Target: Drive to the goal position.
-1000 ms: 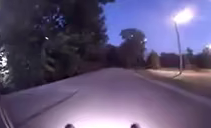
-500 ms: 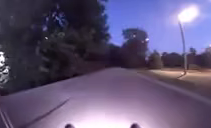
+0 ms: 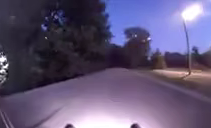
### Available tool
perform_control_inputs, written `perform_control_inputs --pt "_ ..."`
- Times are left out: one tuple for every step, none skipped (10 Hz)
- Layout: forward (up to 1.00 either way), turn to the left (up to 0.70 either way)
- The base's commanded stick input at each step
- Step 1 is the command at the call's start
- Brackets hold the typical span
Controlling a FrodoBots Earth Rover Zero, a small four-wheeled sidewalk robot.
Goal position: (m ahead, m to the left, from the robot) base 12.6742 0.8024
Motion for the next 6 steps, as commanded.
perform_control_inputs --pt "1.00 -0.40" --pt "1.00 -0.40" --pt "1.00 -0.40" --pt "1.00 -0.40" --pt "1.00 -0.40" --pt "1.00 -0.27"
